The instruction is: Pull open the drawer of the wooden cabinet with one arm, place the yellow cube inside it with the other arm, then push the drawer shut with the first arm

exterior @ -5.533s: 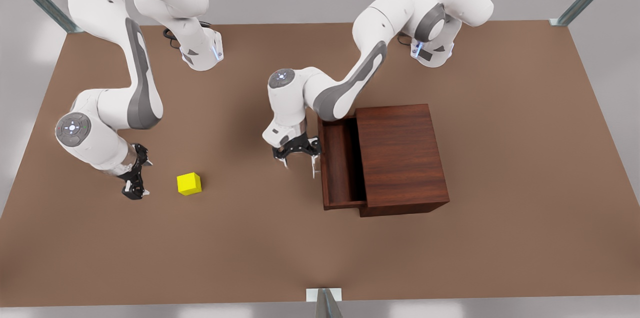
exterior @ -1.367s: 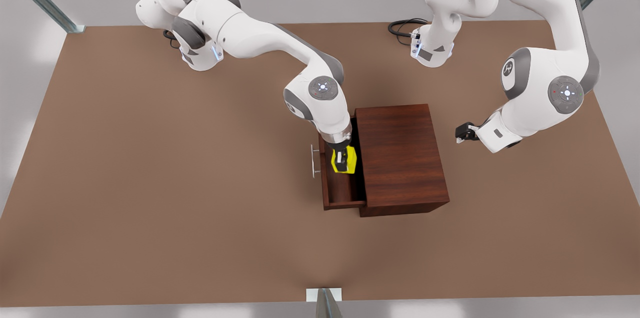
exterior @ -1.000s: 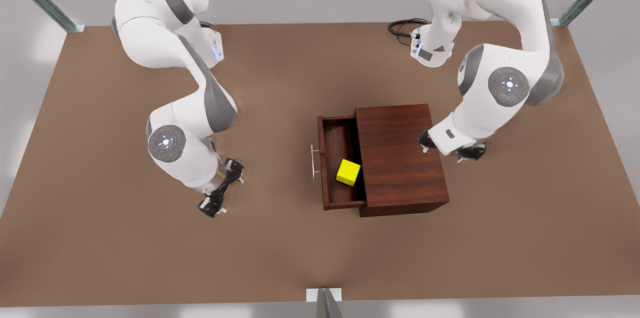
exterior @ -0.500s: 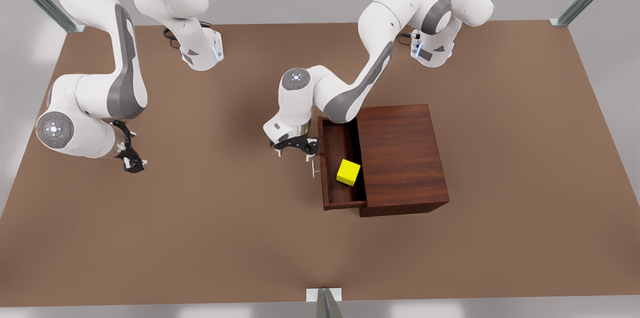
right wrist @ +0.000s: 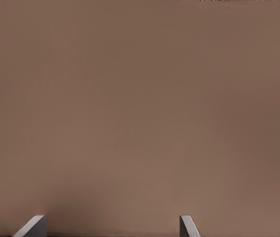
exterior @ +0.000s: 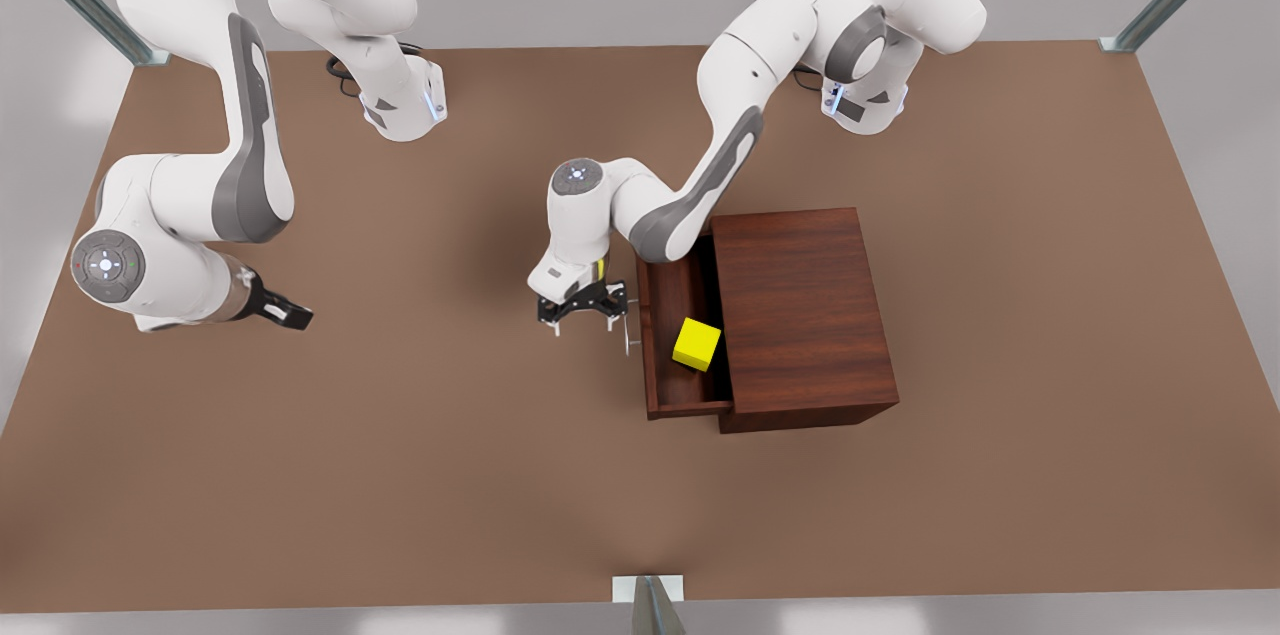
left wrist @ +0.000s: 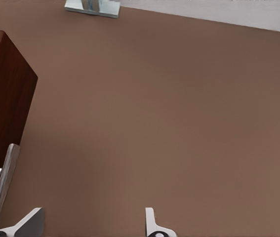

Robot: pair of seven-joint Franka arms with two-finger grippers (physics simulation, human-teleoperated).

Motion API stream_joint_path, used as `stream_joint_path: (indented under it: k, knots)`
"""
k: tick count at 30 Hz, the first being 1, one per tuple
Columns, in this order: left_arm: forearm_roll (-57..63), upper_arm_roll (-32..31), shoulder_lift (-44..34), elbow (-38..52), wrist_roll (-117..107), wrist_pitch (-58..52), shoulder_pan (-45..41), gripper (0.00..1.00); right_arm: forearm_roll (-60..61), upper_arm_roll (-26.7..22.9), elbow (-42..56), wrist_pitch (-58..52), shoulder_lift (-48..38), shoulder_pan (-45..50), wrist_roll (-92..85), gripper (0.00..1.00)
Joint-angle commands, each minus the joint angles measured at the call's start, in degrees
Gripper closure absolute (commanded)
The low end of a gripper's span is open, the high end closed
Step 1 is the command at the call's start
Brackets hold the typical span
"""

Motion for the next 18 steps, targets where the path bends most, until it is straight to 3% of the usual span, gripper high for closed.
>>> stream_joint_path:
  k: [1,18]
  knots:
    - [2.37,0.01,-0.04,-0.15,-13.63,-2.23,-0.08,0.0,0.6,0.0,0.03,-0.03,0.02,0.01,-26.29,0.0]
    - [1.58,0.45,-2.59,-1.56,-0.1,-19.72,1.06,0.0,0.52,0.09,0.91,-0.03,0.99,0.19,-24.71,0.0]
